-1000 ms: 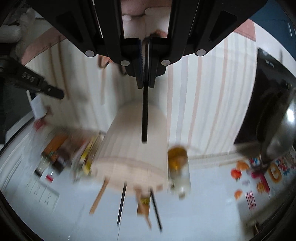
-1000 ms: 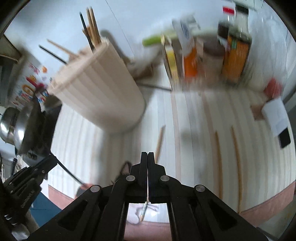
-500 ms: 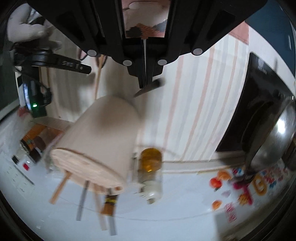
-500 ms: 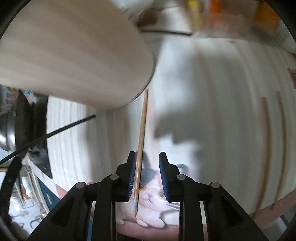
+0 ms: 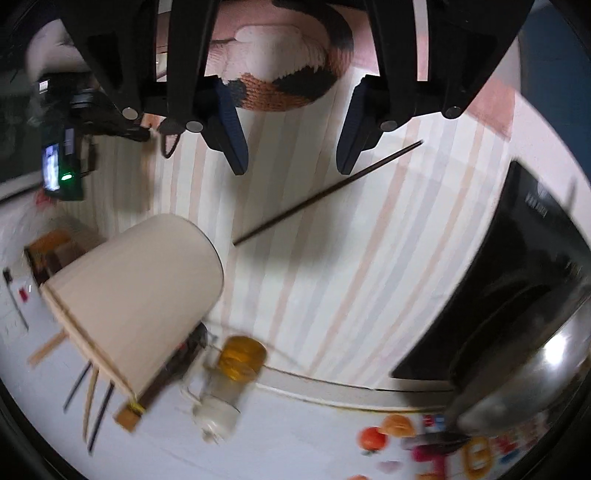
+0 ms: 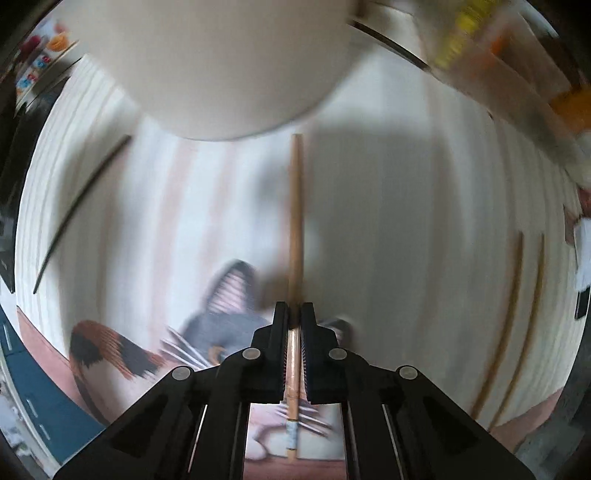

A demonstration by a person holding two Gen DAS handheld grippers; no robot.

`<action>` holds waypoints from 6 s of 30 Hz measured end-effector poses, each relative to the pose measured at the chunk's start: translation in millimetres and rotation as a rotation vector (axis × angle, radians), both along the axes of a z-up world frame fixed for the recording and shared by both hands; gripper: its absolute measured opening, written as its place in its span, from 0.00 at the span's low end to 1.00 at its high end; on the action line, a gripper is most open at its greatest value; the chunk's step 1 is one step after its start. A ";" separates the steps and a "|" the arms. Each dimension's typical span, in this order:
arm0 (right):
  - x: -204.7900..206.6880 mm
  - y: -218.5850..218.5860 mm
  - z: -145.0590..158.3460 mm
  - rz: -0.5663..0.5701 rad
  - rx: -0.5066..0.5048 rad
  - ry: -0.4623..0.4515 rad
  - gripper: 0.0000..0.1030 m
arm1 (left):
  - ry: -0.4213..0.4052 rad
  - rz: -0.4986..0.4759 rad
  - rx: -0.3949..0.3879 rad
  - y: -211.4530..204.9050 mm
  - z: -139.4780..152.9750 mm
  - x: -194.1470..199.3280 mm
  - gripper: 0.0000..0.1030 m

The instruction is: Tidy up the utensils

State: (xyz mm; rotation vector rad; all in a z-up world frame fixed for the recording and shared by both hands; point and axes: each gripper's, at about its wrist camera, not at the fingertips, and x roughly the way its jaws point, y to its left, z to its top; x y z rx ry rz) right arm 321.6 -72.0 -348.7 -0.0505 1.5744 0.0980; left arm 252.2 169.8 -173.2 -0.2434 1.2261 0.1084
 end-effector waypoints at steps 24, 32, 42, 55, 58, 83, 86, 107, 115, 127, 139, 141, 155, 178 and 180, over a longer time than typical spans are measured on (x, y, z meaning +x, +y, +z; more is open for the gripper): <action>13.6 -30.8 -3.0 -0.091 0.034 0.070 0.07 | 0.298 -0.255 0.084 -22.2 -107.6 61.4 0.05; -12.0 -24.5 1.3 -0.046 0.078 0.100 0.07 | 0.307 -0.133 -0.095 -33.7 -114.0 11.4 0.06; -6.3 -13.9 -0.5 -0.059 0.043 0.103 0.08 | 0.235 -0.415 0.205 -93.6 -117.3 18.2 0.10; -26.7 -17.7 28.5 -0.076 0.079 -0.029 0.07 | 0.146 -0.324 0.152 -84.1 -92.4 3.6 0.04; -40.2 -15.9 49.0 -0.063 0.104 -0.085 0.07 | 0.108 -0.307 0.138 -72.9 -69.4 -3.1 0.04; -35.9 -24.6 292.0 -0.093 0.351 -0.707 0.06 | -0.467 -0.207 0.056 -70.0 182.8 2.1 0.03; -19.9 -24.2 326.7 -0.087 0.373 -0.783 0.06 | -0.526 -0.219 0.039 -74.2 221.6 10.0 0.03; 99.1 -51.0 338.0 -0.207 0.385 -0.950 0.06 | -0.549 -0.293 0.012 -125.3 256.2 114.3 0.03; 118.4 -50.3 305.8 -0.233 0.386 -0.986 0.06 | -0.497 -0.280 -0.002 -133.1 226.6 148.7 0.03; 120.8 -48.8 291.7 -0.241 0.391 -0.981 0.06 | -0.513 -0.323 -0.005 -144.1 236.9 154.1 0.03; 117.3 -42.4 274.8 -0.185 0.376 -0.921 0.07 | -0.394 -0.347 -0.031 -142.4 207.6 152.1 0.03; 117.3 -43.4 271.6 -0.176 0.390 -0.882 0.07 | -0.385 -0.333 -0.026 -140.2 209.3 147.7 0.07; 33.3 -92.2 308.0 -0.281 0.375 -0.880 0.67 | -0.454 -0.173 0.136 -98.8 221.7 82.0 1.00; -95.8 -249.1 161.7 -0.503 0.111 -0.508 0.66 | -0.095 -0.209 0.237 -185.3 17.0 -7.4 1.00; -82.1 -261.8 125.2 -0.473 0.108 -0.388 0.56 | -0.055 -0.201 0.245 -202.7 -1.4 -3.2 1.00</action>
